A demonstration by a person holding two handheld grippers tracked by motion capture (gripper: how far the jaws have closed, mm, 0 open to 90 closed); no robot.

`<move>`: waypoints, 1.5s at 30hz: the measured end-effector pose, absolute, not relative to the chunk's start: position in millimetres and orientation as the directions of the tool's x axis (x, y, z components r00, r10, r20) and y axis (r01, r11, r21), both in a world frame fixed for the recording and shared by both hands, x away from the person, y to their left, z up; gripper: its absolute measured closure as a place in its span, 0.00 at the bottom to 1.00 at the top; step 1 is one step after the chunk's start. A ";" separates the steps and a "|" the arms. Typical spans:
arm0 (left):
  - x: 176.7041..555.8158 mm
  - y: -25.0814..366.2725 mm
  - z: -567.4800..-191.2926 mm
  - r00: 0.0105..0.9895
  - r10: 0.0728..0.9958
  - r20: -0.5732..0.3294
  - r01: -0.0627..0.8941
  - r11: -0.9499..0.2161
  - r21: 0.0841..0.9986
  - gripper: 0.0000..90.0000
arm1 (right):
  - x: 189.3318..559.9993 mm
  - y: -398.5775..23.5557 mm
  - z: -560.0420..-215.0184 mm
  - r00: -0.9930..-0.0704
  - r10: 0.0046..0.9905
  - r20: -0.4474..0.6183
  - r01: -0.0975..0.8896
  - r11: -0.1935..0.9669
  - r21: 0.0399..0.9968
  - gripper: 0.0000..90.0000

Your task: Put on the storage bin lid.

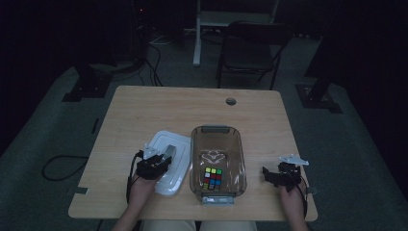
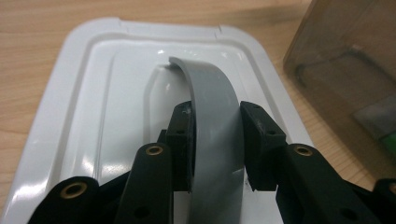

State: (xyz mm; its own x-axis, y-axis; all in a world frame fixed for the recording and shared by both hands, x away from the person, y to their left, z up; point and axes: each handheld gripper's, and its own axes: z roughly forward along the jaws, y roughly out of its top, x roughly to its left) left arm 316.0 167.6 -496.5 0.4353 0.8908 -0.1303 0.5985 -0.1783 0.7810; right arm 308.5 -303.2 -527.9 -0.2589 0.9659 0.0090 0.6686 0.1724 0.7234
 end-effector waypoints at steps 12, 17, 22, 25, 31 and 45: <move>312.3 191.4 -474.1 0.406 0.901 -0.151 0.575 -0.123 0.809 0.77 | 304.2 -291.7 -527.7 -0.287 0.958 0.008 0.662 0.193 0.725 0.14; 308.8 196.6 -461.6 0.407 0.898 -0.166 0.564 -0.105 0.819 0.77 | 303.3 -274.1 -527.0 -0.355 0.934 0.030 0.650 0.224 0.726 0.14; 304.8 200.7 -451.4 0.413 0.894 -0.172 0.553 -0.096 0.828 0.77 | 298.5 -255.2 -523.3 -0.412 0.910 0.051 0.635 0.247 0.732 0.14; 302.0 203.3 -444.5 0.420 0.888 -0.188 0.546 -0.082 0.834 0.77 | 295.1 -245.2 -520.7 -0.441 0.896 0.048 0.621 0.266 0.738 0.14; 293.5 205.9 -428.5 0.431 0.882 -0.190 0.511 -0.065 0.857 0.77 | 289.8 -225.0 -520.2 -0.503 0.861 0.069 0.607 0.295 0.738 0.14; 278.8 206.7 -392.6 0.467 0.867 -0.172 0.435 -0.056 0.899 0.77 | 282.5 -196.8 -522.4 -0.572 0.819 0.039 0.573 0.365 0.734 0.14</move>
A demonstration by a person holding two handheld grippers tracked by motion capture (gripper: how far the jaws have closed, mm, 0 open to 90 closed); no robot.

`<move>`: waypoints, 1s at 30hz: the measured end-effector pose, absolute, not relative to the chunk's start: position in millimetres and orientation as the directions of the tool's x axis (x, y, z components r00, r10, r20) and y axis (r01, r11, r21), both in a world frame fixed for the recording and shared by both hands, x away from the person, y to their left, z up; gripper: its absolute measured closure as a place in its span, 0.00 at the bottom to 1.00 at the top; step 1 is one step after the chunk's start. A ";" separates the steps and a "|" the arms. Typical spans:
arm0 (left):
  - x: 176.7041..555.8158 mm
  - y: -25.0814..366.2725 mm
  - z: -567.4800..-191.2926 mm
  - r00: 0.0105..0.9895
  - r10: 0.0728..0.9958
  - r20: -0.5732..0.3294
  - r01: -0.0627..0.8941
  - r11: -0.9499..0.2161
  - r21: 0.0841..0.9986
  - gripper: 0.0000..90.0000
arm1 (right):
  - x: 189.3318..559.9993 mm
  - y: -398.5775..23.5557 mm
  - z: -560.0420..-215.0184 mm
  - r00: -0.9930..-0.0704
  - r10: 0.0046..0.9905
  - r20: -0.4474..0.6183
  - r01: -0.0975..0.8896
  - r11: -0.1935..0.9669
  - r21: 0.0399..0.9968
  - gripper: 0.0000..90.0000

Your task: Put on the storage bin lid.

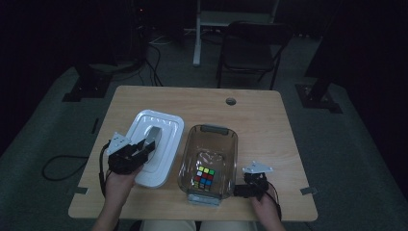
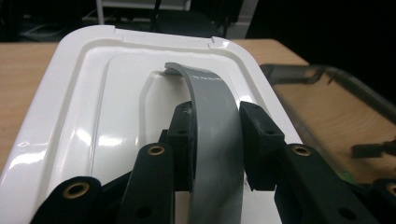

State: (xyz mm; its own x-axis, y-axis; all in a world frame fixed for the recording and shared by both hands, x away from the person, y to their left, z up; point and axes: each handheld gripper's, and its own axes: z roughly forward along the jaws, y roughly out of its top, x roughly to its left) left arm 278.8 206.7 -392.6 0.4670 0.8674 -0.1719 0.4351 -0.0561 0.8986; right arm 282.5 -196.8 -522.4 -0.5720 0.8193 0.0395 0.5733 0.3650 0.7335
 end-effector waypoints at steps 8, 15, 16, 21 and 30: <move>277.6 196.1 -381.5 0.529 0.829 -0.181 0.427 -0.075 0.901 0.77 | 285.7 -175.7 -523.2 -0.602 0.797 0.045 0.559 0.381 0.736 0.14; 281.6 183.4 -381.5 0.562 0.807 -0.181 0.433 -0.100 0.896 0.77 | 294.7 -150.6 -524.2 -0.624 0.780 0.049 0.548 0.392 0.739 0.14; 282.3 181.7 -381.3 0.566 0.805 -0.180 0.433 -0.104 0.896 0.77 | 295.6 -147.5 -524.5 -0.626 0.778 0.051 0.548 0.392 0.739 0.14; 285.4 172.7 -380.5 0.587 0.791 -0.175 0.429 -0.120 0.895 0.77 | 299.0 -134.2 -525.8 -0.639 0.768 0.043 0.543 0.411 0.732 0.14; 294.0 157.6 -382.9 0.615 0.767 -0.184 0.442 -0.143 0.885 0.77 | 299.5 -125.8 -524.7 -0.652 0.758 0.012 0.519 0.435 0.735 0.14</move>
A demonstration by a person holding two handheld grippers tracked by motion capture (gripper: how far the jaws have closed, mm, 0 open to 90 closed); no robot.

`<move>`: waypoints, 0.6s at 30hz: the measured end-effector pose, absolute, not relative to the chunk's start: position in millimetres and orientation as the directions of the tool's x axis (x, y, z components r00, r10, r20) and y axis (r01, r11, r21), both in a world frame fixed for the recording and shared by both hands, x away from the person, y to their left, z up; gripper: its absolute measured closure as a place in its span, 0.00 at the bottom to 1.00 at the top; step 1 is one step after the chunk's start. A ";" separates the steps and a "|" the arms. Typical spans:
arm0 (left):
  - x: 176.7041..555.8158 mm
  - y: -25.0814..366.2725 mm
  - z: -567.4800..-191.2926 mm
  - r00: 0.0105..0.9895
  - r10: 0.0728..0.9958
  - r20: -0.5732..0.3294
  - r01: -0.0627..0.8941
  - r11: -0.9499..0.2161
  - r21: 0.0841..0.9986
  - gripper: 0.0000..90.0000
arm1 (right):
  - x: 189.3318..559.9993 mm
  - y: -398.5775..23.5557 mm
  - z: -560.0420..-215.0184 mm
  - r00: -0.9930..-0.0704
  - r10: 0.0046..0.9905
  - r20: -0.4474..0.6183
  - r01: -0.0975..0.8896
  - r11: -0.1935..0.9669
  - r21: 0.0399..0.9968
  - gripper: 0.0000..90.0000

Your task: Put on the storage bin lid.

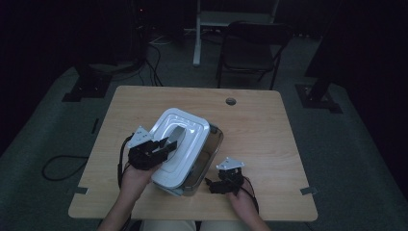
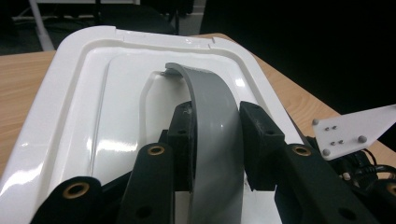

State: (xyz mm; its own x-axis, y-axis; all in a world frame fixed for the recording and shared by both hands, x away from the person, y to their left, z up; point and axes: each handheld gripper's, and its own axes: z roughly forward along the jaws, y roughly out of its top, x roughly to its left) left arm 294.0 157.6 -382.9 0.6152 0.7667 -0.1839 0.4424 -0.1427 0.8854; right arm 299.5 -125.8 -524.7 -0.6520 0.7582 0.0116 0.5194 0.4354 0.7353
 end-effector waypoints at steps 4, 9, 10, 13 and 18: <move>296.5 150.6 -386.6 0.619 0.764 -0.183 0.448 -0.152 0.881 0.77 | 298.3 -136.8 -520.9 -0.612 0.791 -0.023 0.498 0.407 0.766 0.14; 299.8 142.8 -389.3 0.623 0.759 -0.188 0.467 -0.168 0.868 0.77 | 298.9 -151.6 -514.1 -0.561 0.828 -0.010 0.488 0.340 0.804 0.14; 300.1 141.1 -389.9 0.624 0.758 -0.190 0.470 -0.170 0.866 0.76 | 299.2 -154.3 -513.4 -0.554 0.833 -0.008 0.489 0.333 0.806 0.14; 301.0 136.3 -390.8 0.622 0.759 -0.193 0.481 -0.176 0.859 0.76 | 301.1 -161.7 -514.3 -0.533 0.846 -0.018 0.492 0.327 0.807 0.14; 303.4 129.4 -389.1 0.620 0.762 -0.189 0.493 -0.191 0.848 0.76 | 304.5 -168.7 -515.7 -0.517 0.856 0.013 0.513 0.298 0.805 0.14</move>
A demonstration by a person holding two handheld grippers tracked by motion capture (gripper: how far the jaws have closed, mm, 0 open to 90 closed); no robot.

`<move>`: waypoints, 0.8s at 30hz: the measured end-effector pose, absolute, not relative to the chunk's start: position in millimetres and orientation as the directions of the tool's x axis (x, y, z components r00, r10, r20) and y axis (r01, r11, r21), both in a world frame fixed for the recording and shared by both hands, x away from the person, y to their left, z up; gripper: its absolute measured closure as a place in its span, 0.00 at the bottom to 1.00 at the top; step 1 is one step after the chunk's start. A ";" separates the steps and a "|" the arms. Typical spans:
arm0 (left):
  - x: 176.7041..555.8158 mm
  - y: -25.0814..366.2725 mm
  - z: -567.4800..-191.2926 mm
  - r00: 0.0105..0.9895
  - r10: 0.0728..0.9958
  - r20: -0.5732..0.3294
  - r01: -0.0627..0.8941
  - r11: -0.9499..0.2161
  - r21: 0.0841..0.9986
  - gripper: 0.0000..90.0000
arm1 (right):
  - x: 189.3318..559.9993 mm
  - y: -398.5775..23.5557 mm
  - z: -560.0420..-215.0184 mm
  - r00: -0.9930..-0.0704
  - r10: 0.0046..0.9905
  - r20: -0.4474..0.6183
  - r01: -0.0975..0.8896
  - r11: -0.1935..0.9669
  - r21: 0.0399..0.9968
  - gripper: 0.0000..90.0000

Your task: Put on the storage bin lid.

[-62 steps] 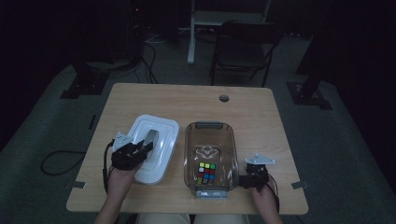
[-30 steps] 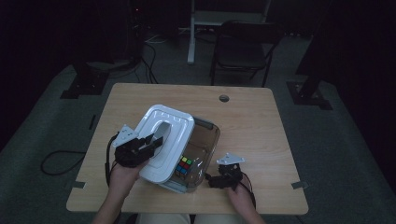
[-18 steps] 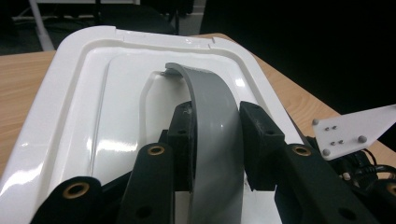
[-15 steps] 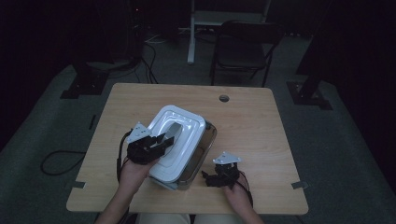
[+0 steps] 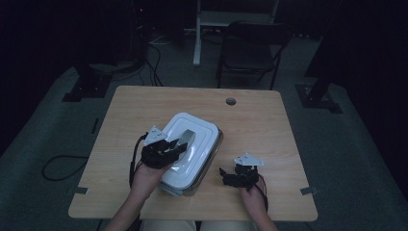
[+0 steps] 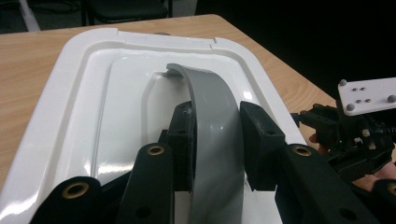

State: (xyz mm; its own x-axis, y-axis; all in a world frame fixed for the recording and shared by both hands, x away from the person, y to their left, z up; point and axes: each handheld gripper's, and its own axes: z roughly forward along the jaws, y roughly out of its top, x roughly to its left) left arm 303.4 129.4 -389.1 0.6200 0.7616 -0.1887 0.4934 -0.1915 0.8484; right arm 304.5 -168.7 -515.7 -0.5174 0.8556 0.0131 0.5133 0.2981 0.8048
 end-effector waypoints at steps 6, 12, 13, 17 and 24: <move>304.3 118.9 -389.3 0.626 0.756 -0.191 0.507 -0.209 0.836 0.76 | 303.9 -169.3 -514.9 -0.517 0.856 0.012 0.510 0.297 0.807 0.14; 306.0 114.8 -388.6 0.624 0.759 -0.187 0.512 -0.216 0.831 0.76 | 304.4 -170.9 -515.0 -0.515 0.857 0.019 0.511 0.290 0.809 0.14; 306.1 114.1 -388.6 0.624 0.759 -0.186 0.513 -0.218 0.830 0.76 | 304.4 -170.9 -515.1 -0.516 0.857 0.019 0.512 0.290 0.809 0.14; 305.5 112.1 -389.5 0.626 0.756 -0.192 0.519 -0.220 0.826 0.76 | 304.6 -170.9 -515.1 -0.517 0.856 0.024 0.515 0.289 0.807 0.14; 302.6 107.1 -393.7 0.625 0.762 -0.171 0.514 -0.237 0.824 0.76 | 304.2 -172.9 -514.1 -0.516 0.856 0.030 0.516 0.283 0.809 0.14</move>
State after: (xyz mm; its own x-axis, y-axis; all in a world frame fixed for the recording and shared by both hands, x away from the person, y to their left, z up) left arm 302.6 107.1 -393.7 0.6251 0.7615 -0.1711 0.5144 -0.2371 0.8241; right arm 304.2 -172.9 -514.1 -0.5155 0.8564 0.0297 0.5161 0.2827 0.8086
